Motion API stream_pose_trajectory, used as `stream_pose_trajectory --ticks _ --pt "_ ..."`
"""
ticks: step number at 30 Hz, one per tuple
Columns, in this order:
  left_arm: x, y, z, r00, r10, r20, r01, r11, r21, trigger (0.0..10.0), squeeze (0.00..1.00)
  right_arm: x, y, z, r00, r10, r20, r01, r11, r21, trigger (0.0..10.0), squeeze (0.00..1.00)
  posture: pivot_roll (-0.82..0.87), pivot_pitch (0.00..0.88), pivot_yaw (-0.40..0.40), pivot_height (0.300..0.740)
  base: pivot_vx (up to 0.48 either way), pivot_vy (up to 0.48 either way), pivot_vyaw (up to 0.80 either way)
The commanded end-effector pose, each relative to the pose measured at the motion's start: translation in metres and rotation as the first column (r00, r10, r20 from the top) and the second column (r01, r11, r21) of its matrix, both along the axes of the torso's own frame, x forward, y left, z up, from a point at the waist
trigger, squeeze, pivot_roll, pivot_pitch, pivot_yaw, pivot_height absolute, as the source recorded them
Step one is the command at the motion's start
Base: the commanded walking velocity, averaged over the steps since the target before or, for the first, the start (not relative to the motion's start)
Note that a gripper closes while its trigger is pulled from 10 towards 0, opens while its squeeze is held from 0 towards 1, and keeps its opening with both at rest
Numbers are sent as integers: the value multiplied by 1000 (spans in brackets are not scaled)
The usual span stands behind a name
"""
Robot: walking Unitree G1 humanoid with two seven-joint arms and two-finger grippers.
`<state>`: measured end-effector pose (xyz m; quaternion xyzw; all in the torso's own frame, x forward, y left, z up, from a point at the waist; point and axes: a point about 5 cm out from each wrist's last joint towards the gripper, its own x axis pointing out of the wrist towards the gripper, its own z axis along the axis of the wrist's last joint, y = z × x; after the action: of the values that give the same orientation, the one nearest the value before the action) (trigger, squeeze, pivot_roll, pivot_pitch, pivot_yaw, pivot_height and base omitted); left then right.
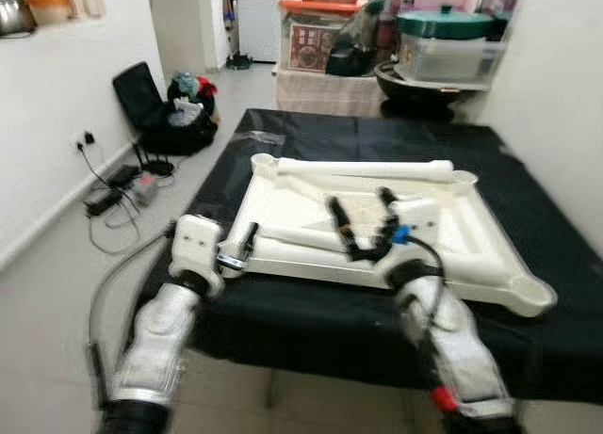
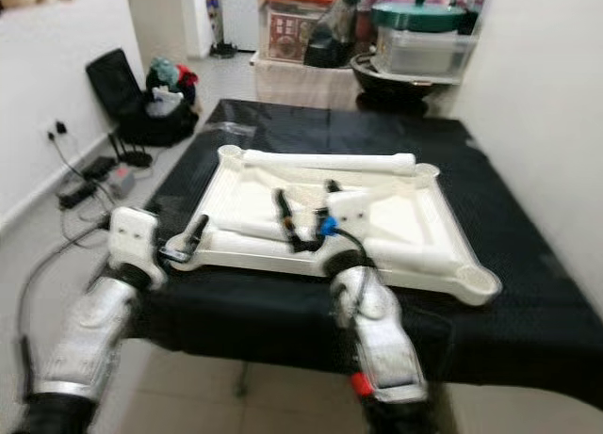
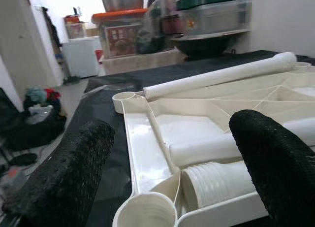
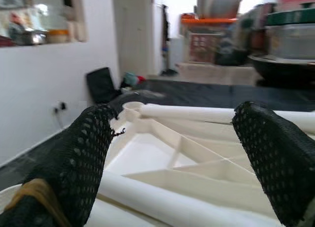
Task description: Building children table
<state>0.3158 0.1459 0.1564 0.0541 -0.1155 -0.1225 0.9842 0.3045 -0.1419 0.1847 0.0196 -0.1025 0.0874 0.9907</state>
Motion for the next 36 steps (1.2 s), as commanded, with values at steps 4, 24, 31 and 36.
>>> stream_pose_trajectory --ticks 4,24,31,36 --pt "0 0 0 1000 -11 -3 10 1000 -15 10000 0 3 -10 -9 996 -68 -65 69 998 11 10000 0 26 0 -60 740 449 0 -200" --pt "1 -2 1 1000 -3 1 3 1000 -18 10000 0 8 1 25 967 252 30 -246 960 -131 10000 0 44 0 -85 740 300 0 -89" --pt "-1 1 1 1000 4 9 -4 1000 -17 10000 0 -7 1 54 765 639 -88 -630 711 -312 10000 0 56 0 -99 740 0 0 0" --pt "-3 4 -1 1000 17 8 -17 1000 -15 10000 0 -27 -1 45 537 781 -319 -836 442 -324 10000 0 63 0 -109 740 0 0 0"
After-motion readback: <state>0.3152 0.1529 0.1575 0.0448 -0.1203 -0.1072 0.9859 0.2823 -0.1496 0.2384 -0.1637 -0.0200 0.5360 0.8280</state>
